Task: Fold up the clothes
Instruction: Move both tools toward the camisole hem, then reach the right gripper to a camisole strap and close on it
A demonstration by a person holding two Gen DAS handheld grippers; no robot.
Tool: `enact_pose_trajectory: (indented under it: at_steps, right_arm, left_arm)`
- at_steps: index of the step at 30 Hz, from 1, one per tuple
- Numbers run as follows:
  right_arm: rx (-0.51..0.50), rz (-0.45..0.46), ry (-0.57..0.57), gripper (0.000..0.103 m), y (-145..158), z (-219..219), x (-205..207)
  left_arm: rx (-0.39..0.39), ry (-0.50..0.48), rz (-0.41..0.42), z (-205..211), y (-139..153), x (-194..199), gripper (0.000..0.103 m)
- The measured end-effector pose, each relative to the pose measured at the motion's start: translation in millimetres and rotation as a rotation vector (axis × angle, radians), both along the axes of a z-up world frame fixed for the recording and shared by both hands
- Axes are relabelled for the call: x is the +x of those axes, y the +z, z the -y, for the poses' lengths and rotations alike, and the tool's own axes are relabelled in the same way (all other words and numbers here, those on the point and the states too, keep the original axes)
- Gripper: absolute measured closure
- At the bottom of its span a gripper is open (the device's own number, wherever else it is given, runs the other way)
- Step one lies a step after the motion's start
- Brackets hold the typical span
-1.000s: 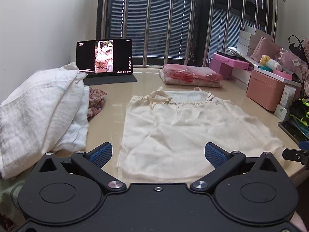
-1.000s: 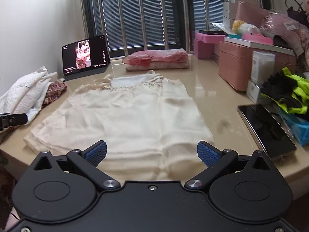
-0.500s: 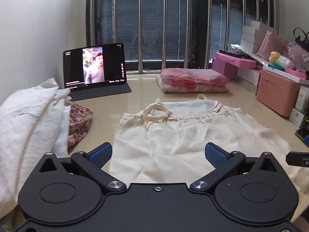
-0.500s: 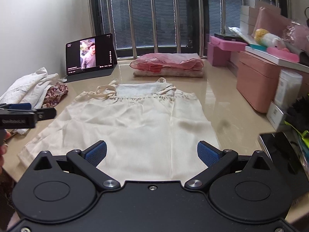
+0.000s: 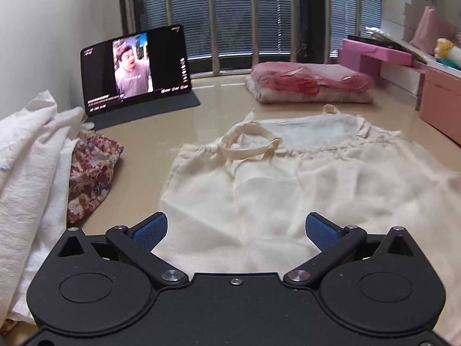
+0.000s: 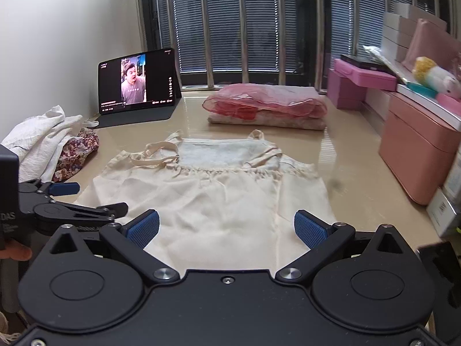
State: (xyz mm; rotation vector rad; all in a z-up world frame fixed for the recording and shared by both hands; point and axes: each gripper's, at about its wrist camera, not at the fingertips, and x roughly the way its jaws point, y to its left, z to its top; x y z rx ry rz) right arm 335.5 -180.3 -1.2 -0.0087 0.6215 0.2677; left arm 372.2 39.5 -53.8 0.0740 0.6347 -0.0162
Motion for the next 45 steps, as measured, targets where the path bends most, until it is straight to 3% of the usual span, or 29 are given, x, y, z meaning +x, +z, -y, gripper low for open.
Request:
enact_pose_trajectory:
  at_steps: [6,10,23,45]
  right_arm:
    - [-0.009,-0.005,0.034,0.002,1,-16,15]
    - [-0.023,-0.009,0.055,0.002,3,-27,24]
    - [-0.035,-0.049,0.094,0.002,17,-56,64]
    - [-0.048,-0.221,0.091,0.002,16,-96,185]
  left_arm:
    - [-0.071,0.039,-0.042,-15,-8,11,0.000]
    - [-0.038,0.049,-0.058,-14,-9,15,0.000]
    - [-0.049,0.055,-0.059,-17,-10,14,0.000]
    - [-0.048,0.058,-0.058,-16,-10,14,0.000]
